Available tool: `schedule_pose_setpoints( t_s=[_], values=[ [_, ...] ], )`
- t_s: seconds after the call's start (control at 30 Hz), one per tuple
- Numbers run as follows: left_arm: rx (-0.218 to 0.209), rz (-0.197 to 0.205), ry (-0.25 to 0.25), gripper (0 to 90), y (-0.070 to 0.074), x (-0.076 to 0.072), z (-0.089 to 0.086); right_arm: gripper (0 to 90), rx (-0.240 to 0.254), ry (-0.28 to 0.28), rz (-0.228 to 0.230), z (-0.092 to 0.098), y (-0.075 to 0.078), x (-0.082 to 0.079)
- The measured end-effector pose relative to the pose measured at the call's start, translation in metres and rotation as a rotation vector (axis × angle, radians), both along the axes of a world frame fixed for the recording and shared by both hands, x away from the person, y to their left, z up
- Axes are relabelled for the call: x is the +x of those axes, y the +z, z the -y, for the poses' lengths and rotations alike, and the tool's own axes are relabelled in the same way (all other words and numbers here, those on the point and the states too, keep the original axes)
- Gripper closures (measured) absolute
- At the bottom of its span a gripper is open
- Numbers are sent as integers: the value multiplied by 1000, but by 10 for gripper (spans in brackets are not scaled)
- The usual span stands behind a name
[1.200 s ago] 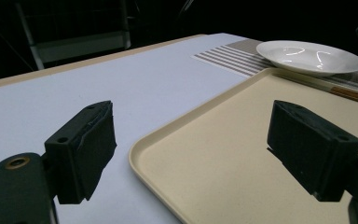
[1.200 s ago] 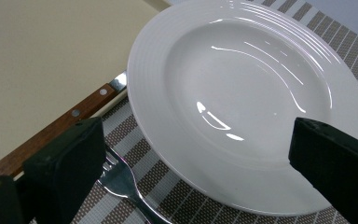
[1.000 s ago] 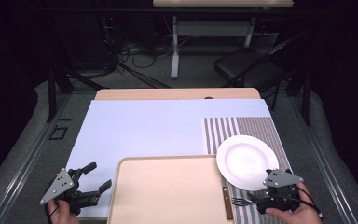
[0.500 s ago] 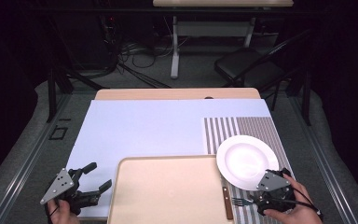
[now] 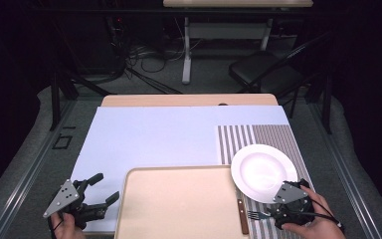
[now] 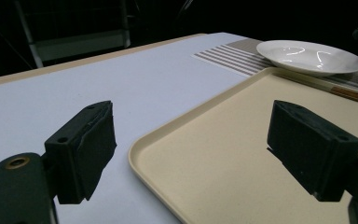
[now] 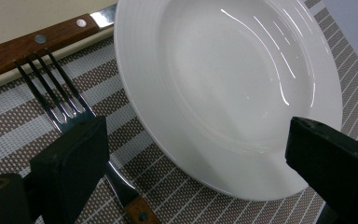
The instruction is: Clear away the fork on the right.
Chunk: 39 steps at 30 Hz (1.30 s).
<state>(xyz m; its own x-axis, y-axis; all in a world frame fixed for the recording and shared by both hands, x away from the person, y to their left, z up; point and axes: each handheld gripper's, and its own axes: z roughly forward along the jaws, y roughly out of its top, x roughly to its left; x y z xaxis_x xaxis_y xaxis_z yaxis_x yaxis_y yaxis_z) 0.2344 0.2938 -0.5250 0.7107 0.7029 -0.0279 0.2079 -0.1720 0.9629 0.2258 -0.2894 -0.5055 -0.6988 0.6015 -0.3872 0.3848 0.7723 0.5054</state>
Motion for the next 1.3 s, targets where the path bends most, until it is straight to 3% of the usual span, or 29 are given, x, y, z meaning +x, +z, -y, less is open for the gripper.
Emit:
schedule_pose_setpoints(
  t_s=[0.23, 0.37, 0.4, 0.57, 0.7, 0.73, 0.8, 0.93, 1.07, 1.1, 1.3],
  values=[
    [-5, -1, 3, 154, 0, -1, 0, 37, 1, 31, 8, 3, -1, -1],
    [-3, -1, 0, 155, 0, -1, 0, 116, -24, 54, 13, 2, -2, -3],
    [-3, 0, 0, 155, 0, -1, 0, 141, -119, 19, 6, 1, 4, -7],
    [3, -1, 1, 155, 0, -1, 0, 213, -183, 91, -35, 2, 3, -9],
    [2, -1, 1, 155, 0, 0, 0, 322, -204, 147, -22, 2, 2, -12],
    [2, -2, 1, 155, 0, -1, 0, 354, -166, 145, -63, 2, 1, -13],
    [2, -2, 0, 154, 0, -1, 0, 411, -180, 164, -49, 2, 3, -14],
    [1, -2, 0, 155, 0, -1, 1, 452, -214, 157, -53, 2, 2, -19],
    [3, -2, 0, 154, 0, -1, 0, 488, -256, 198, -73, 6, 2, -24],
    [2, -3, 0, 155, 0, -1, 1, 502, -223, 203, 0, 7, -4, -25],
    [3, -5, 0, 155, 0, -1, 1, 516, -220, 209, -25, 13, -6, -29]
  ],
)
